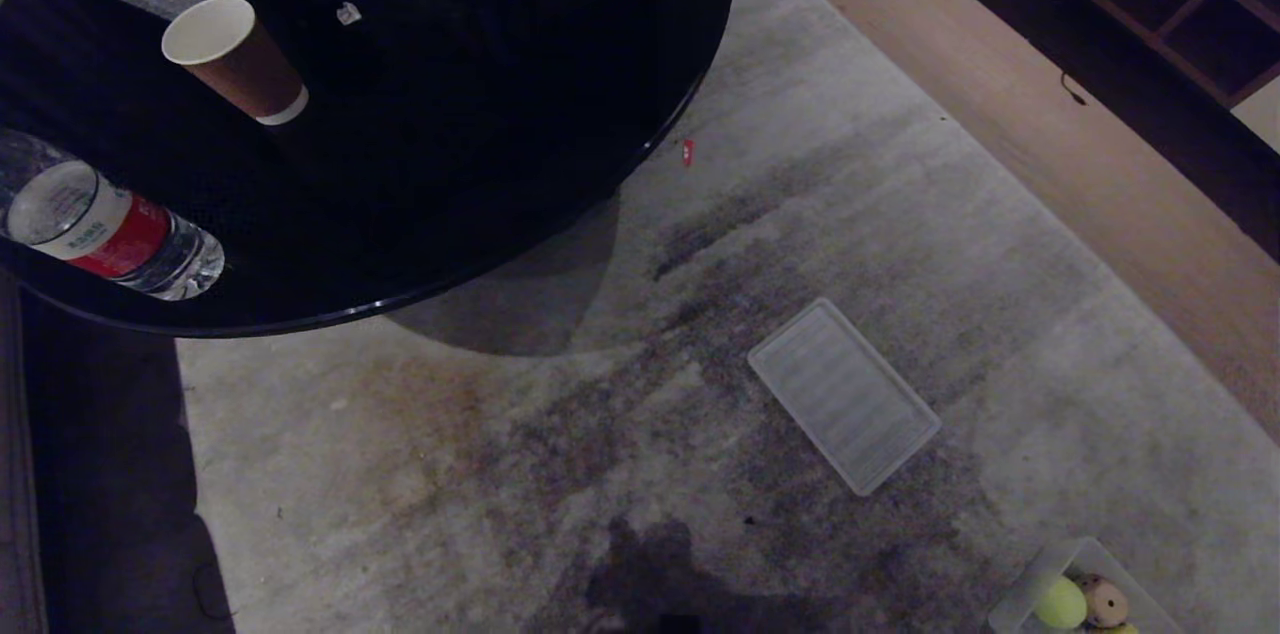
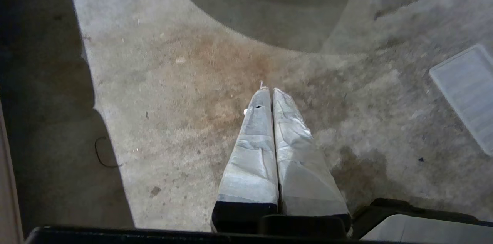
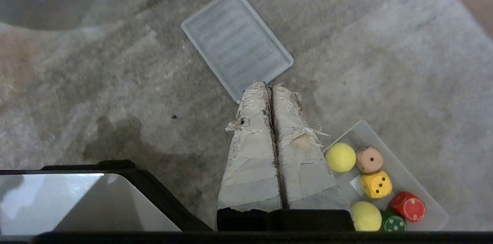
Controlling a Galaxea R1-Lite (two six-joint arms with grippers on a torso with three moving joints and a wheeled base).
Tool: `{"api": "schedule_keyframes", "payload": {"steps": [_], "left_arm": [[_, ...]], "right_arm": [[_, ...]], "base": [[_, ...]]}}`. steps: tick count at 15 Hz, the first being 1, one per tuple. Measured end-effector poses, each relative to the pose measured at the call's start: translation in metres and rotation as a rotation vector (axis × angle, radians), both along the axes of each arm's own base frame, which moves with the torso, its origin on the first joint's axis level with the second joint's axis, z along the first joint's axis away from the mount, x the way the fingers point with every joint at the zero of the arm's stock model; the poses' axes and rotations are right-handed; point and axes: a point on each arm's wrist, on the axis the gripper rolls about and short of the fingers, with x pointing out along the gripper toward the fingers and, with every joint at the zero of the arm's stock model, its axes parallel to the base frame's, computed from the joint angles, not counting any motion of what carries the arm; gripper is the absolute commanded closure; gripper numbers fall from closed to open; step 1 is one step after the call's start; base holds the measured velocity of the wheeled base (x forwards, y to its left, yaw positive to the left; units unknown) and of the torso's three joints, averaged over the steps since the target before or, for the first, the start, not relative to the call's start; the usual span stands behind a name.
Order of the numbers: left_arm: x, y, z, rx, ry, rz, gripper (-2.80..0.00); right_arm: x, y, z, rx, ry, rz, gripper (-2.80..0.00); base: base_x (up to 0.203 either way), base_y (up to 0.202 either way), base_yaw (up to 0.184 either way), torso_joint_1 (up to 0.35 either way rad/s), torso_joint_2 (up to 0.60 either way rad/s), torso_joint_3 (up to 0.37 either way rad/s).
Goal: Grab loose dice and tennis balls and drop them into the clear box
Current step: Close the lid
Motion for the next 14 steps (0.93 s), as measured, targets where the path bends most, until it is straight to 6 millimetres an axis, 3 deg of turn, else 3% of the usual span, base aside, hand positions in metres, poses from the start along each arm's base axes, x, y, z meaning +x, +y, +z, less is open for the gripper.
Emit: {"api": "schedule_keyframes", "payload": {"steps": [14], "left_arm": [[0.0000, 0.0000, -0.0001, 0.006, 0.001, -0.001, 0.00]], "right_arm": [[0.0000, 0.0000, 0.0000, 0.000, 0.000, 0.000, 0.00]], "base": [[0.000, 0.000, 0.000, 0.003, 0.00, -0.195]]}}
